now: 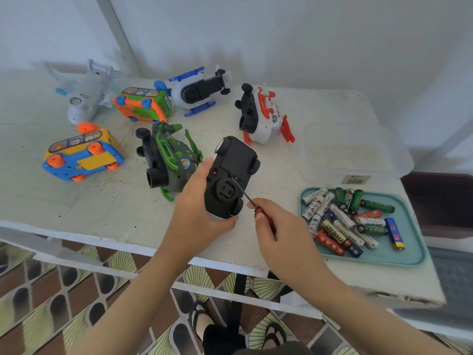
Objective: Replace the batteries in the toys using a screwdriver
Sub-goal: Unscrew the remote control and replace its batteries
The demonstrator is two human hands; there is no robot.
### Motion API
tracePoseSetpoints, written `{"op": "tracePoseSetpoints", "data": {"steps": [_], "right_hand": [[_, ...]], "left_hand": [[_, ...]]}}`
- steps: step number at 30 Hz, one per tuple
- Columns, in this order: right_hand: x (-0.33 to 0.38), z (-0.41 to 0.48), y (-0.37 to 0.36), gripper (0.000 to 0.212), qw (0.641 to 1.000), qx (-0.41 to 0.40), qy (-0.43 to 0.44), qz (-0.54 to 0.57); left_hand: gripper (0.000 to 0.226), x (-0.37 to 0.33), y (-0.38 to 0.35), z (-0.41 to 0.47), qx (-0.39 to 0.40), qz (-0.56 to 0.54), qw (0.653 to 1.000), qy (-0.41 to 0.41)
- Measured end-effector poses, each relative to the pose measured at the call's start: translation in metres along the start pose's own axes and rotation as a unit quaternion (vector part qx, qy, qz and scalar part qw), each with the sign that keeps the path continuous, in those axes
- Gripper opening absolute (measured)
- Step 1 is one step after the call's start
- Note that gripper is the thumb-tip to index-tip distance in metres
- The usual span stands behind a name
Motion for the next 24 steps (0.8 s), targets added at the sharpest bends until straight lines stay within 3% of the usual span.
{"op": "tracePoseSetpoints", "data": {"steps": [6,16,19,24], "right_hand": [[-0.001,-0.003,-0.010,0.033,0.999,-0.003,0.017,-0.044],[0.004,0.004,0.018,0.039,0.999,0.036,-0.006,-0.011],[0.010,0.008,0.046,0.030,0.999,-0.029,0.004,-0.027],[0.023,0.013,0.085,0.018,0.985,-0.155,0.053,0.055]], "left_hand": [[0.103,0.002,-0.005,-0.007,-0.031,-0.008,0.999,0.019],[0.105,0.016,-0.005,-0.013,-0.033,-0.066,0.996,0.051],[0.104,0.012,-0.005,-0.012,-0.034,-0.082,0.995,0.049],[0.101,0.008,-0.004,-0.012,-0.040,-0.091,0.994,0.038]]}}
Point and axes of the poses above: each hand's wrist, its own z-axis towards the middle knuckle, its own y-axis out of the back of the hand, x = y × z, the point moved 10 cm from there along z, towards the middle knuckle, and after that the axes turned 4 degrees about -y, right-handed, at the moved point
